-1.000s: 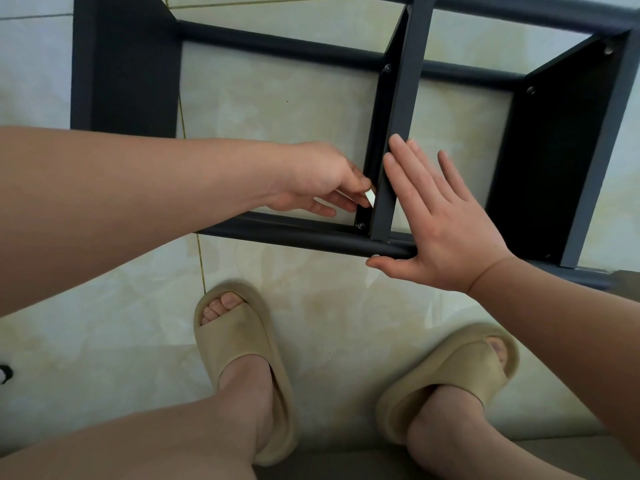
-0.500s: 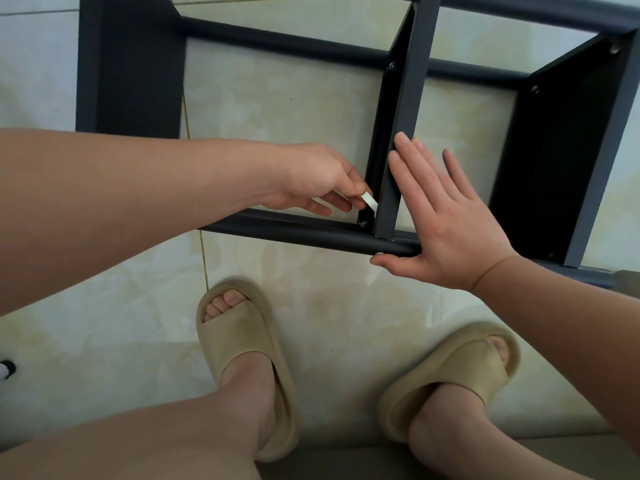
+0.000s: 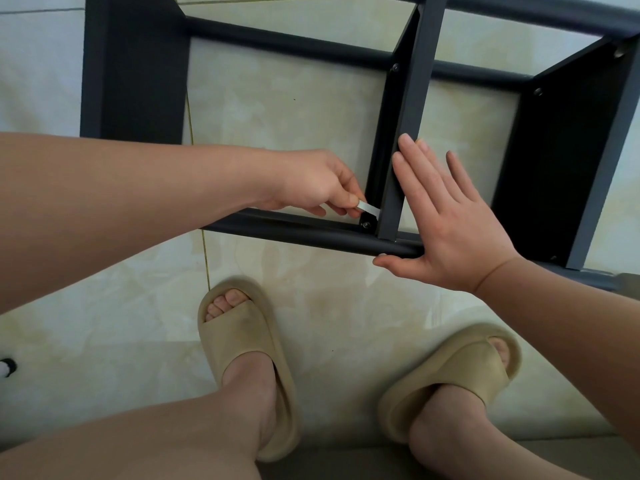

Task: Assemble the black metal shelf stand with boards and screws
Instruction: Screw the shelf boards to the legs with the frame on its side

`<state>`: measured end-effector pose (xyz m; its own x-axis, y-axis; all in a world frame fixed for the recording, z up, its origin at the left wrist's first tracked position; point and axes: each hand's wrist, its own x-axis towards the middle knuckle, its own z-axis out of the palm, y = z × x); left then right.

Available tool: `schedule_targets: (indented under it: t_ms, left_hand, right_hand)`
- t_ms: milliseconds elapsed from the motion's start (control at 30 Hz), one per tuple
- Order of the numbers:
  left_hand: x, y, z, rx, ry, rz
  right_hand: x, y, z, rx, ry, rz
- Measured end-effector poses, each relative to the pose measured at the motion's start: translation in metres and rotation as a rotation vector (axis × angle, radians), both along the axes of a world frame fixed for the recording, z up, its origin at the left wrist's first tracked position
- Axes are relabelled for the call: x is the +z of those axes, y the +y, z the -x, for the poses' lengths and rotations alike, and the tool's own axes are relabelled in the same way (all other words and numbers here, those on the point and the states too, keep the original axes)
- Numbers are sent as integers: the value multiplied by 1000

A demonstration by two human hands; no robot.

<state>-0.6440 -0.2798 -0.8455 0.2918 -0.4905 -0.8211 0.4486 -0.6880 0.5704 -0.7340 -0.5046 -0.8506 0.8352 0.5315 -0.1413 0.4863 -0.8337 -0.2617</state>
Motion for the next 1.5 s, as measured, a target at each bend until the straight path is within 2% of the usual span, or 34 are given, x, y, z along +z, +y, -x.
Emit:
schedule_targets:
  t_ms: [400, 600, 700, 767, 900, 1000, 1067, 1133, 1267, 1500]
  left_hand:
    - [1, 3, 12, -55, -96, -23]
    - [23, 18, -9, -236, -348, -263]
    - [46, 30, -35, -100, -445, -304]
    - [62, 26, -57, 31, -599, -270]
    - [90, -5, -104, 222, -824, -177]
    - [95, -30, -134, 197, -927, -189]
    - [87, -42, -149, 104, -1003, -306]
    - [73, -49, -160, 46, -989, -410]
    - [43, -59, -170, -77, -823, -472]
    - [45, -52, -169, -131, -846, -465]
  right_hand:
    - [1, 0, 0, 2, 25, 17]
    - [17, 3, -2, 0, 149, 38]
    - [33, 1, -13, 15, 207, 41]
    - [44, -4, -31, -11, 178, 40]
    - [61, -23, -90, -222, 104, 39]
    - [63, -34, -136, -328, 141, 124]
    - [60, -37, -158, -356, 197, 201]
    - [53, -37, -173, -368, 229, 255]
    - [39, -39, -189, -404, 185, 331]
    - [46, -42, -185, -421, 57, 340]
